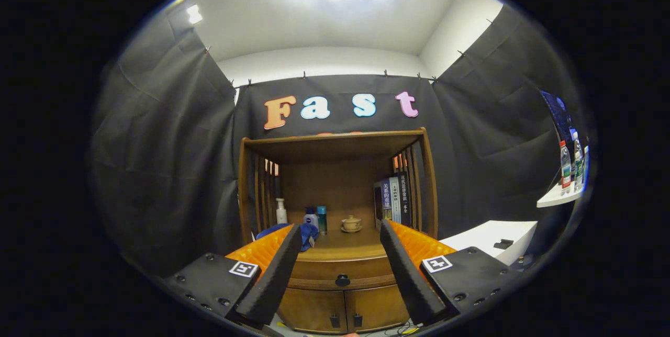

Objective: Pull open the drawer, take out the items inside it, and place them on the countertop above the cabinet.

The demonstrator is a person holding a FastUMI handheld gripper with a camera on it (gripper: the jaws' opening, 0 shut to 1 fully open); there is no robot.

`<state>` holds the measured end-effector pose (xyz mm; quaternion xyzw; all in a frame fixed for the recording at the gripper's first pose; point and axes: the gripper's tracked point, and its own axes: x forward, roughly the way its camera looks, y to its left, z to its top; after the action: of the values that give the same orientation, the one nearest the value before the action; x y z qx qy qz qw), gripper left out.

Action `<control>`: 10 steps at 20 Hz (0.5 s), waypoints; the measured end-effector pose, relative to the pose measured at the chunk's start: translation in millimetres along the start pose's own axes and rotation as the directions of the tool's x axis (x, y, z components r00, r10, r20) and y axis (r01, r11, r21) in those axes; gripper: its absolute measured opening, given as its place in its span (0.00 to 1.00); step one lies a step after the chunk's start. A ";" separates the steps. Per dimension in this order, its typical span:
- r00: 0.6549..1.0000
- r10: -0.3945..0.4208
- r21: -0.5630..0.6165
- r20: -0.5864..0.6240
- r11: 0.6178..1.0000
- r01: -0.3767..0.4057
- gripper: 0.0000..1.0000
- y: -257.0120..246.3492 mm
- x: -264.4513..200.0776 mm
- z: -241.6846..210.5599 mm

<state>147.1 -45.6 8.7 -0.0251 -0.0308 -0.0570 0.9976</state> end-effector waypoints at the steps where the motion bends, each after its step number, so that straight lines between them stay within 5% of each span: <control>1: 1.000 -0.011 -0.013 -0.013 1.000 0.011 0.98 -1.8 19.1 -14.0; 10: 0.991 -0.043 -0.091 -0.124 0.995 0.032 0.98 9.8 129.6 -151.9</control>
<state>285.7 -58.6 -134.9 -0.0654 0.0342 -0.0784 0.9942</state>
